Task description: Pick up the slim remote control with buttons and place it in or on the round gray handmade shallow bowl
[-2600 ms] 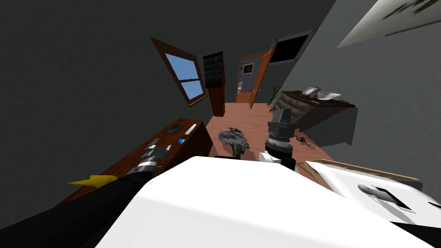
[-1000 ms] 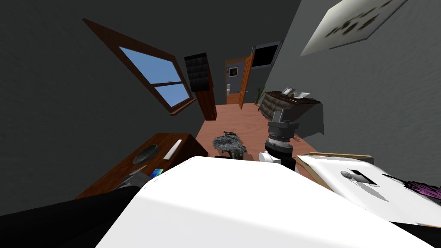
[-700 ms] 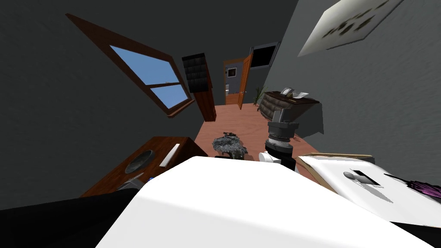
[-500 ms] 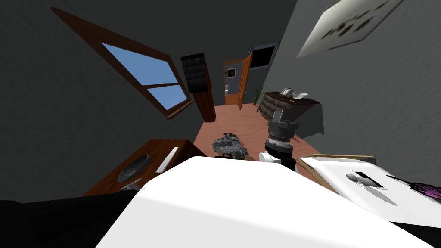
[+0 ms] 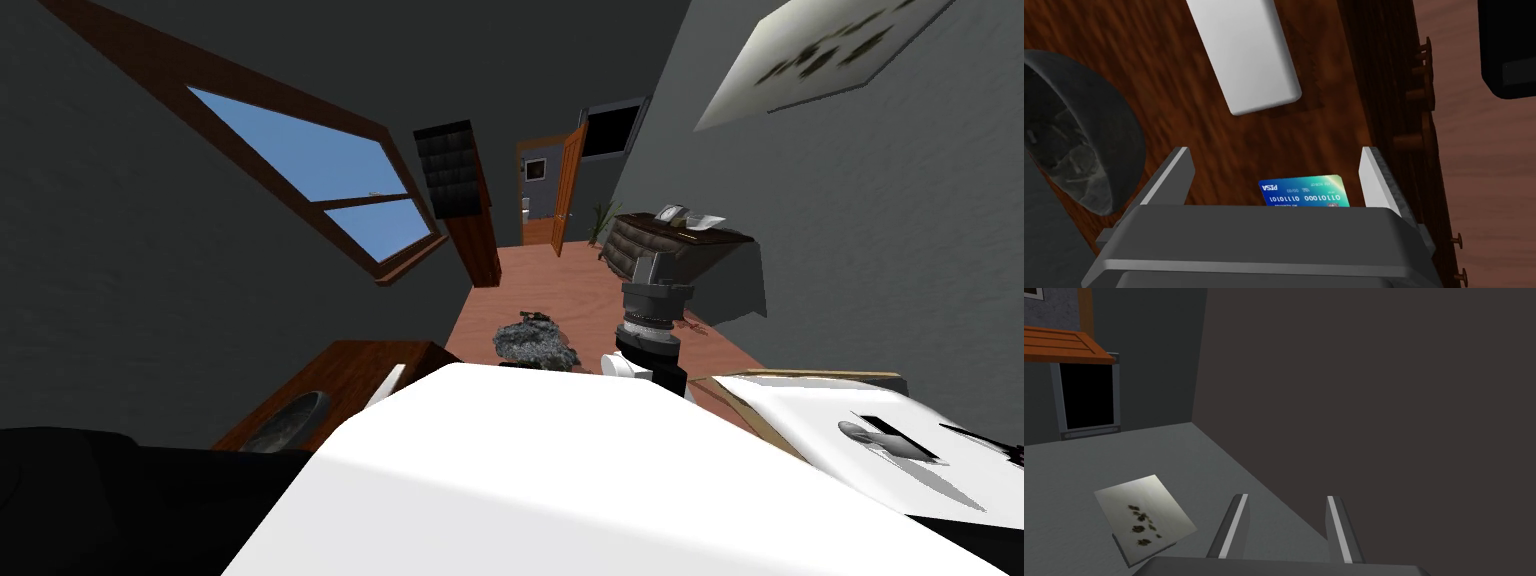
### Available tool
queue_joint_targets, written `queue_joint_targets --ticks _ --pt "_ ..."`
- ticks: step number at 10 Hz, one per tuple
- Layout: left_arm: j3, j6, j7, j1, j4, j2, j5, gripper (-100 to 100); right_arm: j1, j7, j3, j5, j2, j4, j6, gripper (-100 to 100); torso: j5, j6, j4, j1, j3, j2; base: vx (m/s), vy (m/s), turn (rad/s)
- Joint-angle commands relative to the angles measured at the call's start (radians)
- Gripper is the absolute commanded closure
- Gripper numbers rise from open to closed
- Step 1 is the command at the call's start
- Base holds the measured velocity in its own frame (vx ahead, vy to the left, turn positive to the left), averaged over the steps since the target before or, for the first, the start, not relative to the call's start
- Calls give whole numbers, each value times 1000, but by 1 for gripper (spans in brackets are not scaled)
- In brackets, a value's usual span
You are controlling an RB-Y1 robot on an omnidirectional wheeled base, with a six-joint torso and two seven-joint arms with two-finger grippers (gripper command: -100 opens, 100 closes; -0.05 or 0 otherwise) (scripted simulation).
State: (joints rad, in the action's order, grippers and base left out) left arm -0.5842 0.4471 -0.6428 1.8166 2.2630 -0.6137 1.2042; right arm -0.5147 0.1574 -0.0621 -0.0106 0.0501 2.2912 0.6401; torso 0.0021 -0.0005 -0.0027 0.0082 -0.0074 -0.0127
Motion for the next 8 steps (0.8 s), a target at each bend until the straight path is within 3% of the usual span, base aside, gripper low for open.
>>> queue_joint_targets --ticks 1,2,6,7,8 --pt "20 48 -36 29 -15 -13 34 -100 0 0 0 0 0 0 0 0 0 0 0 0 0 0 281 128 -60" --pt "20 48 -36 29 -15 -13 34 -100 0 0 0 0 0 0 0 0 0 0 -1 0 -2 -4 205 71 -9" --pt "83 128 -97 84 -51 -38 114 -100 0 0 0 0 0 0 0 0 0 0 -1 0 -2 -3 226 116 2" --pt "83 128 -97 84 -51 -38 114 -100 0 0 0 0 0 0 0 0 0 0 -1 1 -2 -2 145 96 8" --pt "115 154 -118 92 -65 -46 138 -100 0 0 0 0 0 0 0 0 0 0 0 -2 1 2 147 93 -9"
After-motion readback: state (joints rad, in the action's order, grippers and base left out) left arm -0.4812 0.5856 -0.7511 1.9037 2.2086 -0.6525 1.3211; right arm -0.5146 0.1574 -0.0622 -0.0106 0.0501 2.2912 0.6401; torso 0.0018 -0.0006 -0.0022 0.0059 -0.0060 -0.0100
